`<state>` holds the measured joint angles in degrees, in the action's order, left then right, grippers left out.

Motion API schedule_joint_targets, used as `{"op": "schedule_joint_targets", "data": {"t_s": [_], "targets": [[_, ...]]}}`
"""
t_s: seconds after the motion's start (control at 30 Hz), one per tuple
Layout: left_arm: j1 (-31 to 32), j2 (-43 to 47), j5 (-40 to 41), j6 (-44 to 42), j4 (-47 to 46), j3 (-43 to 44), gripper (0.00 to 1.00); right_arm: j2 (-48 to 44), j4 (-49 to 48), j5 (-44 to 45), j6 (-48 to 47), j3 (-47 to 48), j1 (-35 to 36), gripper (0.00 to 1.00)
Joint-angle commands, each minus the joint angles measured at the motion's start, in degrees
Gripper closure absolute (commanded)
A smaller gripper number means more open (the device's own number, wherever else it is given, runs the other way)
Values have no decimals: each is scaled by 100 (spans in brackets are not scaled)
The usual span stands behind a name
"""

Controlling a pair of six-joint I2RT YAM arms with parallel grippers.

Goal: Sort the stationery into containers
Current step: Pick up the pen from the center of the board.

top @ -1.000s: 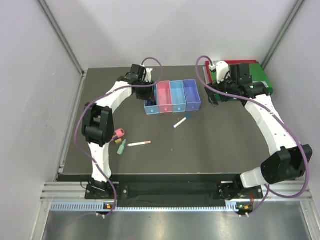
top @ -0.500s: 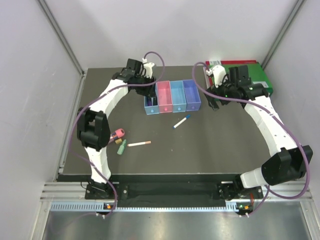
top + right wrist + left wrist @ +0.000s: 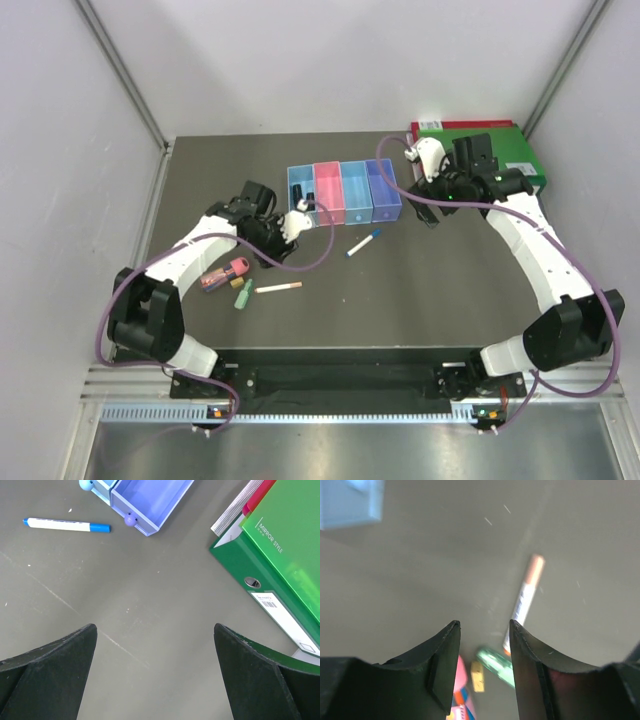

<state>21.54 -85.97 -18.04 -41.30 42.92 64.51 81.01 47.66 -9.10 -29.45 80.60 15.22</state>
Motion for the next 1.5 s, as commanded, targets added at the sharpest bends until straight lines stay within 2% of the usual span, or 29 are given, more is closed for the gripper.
{"op": "schedule_joint_targets", "data": {"t_s": [0.0,0.07,0.4,0.67,0.83,1.03,1.07,1.1,1.17,1.3,1.47], "targets": [[-1,309,-278,-924,436,-202,51,-288,7,-56,-52,237,77,1],[52,239,-331,-880,533,-237,53,-314,24,-65,-34,255,77,0],[272,2,-103,-687,-152,-1037,55,-253,182,-162,-122,281,139,0],[386,-174,-121,-608,-354,-1248,56,-59,-63,-557,834,71,139,0],[447,-323,-94,-555,-424,-1336,57,186,-213,-628,994,-53,261,1],[509,-490,-59,-484,-583,-1468,69,415,-301,-461,862,123,508,0],[526,-525,-33,-484,-600,-1485,72,441,-301,-469,854,149,525,0],[561,-578,-15,-476,-635,-1485,81,468,-301,-470,853,158,578,0],[571,-622,29,-449,-670,-1459,84,521,-345,-435,880,114,631,0],[632,-684,55,-353,-723,-1406,99,565,-424,-347,897,-140,762,0],[658,-658,38,-265,-767,-1406,100,600,-451,-259,889,-159,816,1]]}}
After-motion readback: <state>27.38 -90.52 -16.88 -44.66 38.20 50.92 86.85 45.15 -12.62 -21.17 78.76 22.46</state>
